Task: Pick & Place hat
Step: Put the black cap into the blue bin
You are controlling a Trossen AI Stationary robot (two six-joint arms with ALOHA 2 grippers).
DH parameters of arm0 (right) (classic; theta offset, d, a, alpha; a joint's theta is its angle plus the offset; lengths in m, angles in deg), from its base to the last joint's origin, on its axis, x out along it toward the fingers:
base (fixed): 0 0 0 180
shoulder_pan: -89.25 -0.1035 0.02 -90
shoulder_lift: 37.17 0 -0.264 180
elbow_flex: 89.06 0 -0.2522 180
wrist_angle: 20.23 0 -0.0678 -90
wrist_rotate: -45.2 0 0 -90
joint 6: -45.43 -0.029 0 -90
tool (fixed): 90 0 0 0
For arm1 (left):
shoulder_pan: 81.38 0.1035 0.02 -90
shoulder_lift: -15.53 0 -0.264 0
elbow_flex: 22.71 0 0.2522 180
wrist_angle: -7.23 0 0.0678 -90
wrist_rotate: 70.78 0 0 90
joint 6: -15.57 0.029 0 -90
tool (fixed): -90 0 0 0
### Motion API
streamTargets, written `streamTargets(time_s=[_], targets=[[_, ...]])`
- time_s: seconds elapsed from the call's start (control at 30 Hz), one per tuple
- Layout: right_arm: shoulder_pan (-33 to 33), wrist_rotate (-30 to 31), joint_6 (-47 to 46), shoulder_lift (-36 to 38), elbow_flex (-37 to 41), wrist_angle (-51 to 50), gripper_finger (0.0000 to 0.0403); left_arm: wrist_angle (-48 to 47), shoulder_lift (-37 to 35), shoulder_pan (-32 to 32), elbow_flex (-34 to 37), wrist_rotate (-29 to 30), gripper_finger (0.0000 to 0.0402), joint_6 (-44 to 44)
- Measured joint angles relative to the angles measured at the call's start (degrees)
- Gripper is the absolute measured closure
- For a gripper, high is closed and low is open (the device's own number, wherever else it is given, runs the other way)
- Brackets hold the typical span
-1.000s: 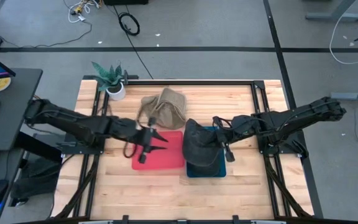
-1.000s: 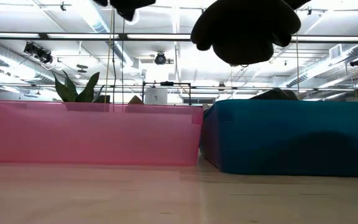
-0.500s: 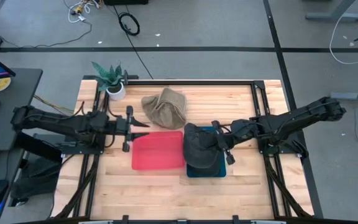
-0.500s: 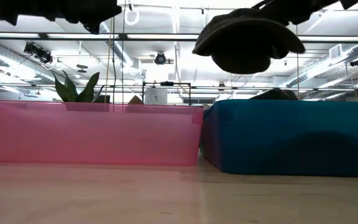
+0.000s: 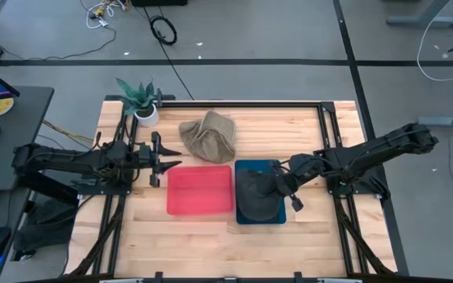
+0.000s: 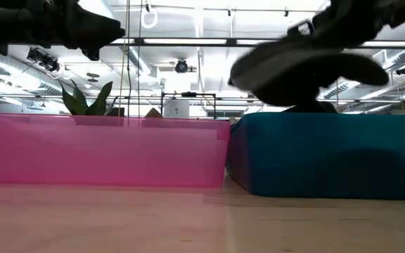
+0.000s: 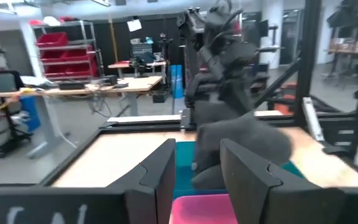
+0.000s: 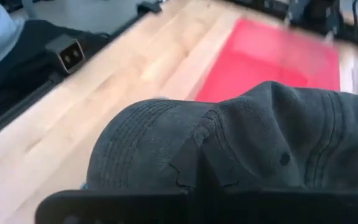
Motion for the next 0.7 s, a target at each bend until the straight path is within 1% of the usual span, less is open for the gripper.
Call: streamTargets(time_s=[0.13,0.23,0.33,0.53,0.6,0.7], targets=[[2.08,-0.25,-0.24,0.00,4.02,1.76,0.0401,0.03,0.08,-0.02,0.00,-4.00,0.0271,-1.10],[4.05,-3.78,-0.26,0.00,7.61,6.24,0.0401,-0.01,0.10,-0.02,0.00,-5.49,0.0271,-0.40],[5.44,-7.14,-0.27,0.00,11.01,11.08,0.0401,-0.04,0.10,-0.02,0.00,-5.51,0.0271,-0.40],[7.15,-7.94,-0.35,-0.87,14.03,12.50,0.0401,-0.03,0.12,-0.04,0.00,-5.51,0.0271,-0.67],[7.83,-8.99,-0.50,-2.39,14.11,13.69,0.0401,-0.04,0.12,-0.04,0.00,-5.51,0.0271,-0.67],[8.81,-12.11,-0.39,-5.95,14.16,17.39,0.0401,-0.03,0.12,-0.02,0.00,-5.51,0.0271,-0.66]])
